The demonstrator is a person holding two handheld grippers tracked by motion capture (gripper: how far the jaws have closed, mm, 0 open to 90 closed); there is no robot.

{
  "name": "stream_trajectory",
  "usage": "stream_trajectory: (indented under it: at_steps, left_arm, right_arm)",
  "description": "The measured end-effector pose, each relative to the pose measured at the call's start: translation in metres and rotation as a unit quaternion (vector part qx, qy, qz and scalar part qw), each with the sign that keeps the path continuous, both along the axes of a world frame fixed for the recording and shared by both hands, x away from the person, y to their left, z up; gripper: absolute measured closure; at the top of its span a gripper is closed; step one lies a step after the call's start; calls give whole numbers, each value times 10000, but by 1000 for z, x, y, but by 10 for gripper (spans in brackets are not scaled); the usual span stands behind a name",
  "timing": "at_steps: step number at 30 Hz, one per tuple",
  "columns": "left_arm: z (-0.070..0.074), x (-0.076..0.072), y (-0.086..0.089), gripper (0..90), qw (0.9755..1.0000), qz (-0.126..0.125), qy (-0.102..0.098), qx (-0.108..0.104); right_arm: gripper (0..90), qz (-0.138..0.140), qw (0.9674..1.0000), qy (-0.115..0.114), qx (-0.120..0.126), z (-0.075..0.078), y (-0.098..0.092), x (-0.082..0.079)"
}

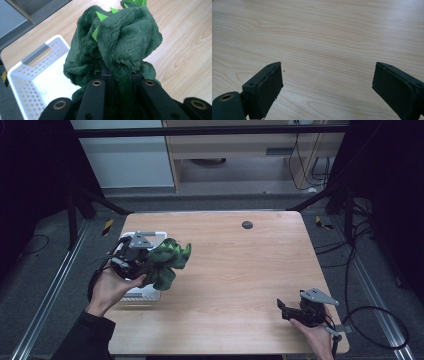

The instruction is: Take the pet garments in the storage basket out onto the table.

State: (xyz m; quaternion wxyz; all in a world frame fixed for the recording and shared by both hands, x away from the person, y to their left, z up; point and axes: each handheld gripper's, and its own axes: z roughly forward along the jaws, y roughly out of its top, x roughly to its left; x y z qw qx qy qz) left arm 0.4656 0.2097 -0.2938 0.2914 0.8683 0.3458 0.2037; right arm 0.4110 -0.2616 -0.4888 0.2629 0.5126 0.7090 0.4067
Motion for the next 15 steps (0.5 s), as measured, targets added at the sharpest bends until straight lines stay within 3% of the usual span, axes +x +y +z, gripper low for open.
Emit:
stream_trajectory:
  at_steps: [6,15]
  left_arm:
    - [-7,2,-14,802,9997,-208,106,116]
    - [-20,6,-36,802,9988,-418,215,113]
  right_arm:
    - [93,-10,10000,-40,3,1,-1,0]
    - [93,-30,9999,-133,-14,2,-2,-1]
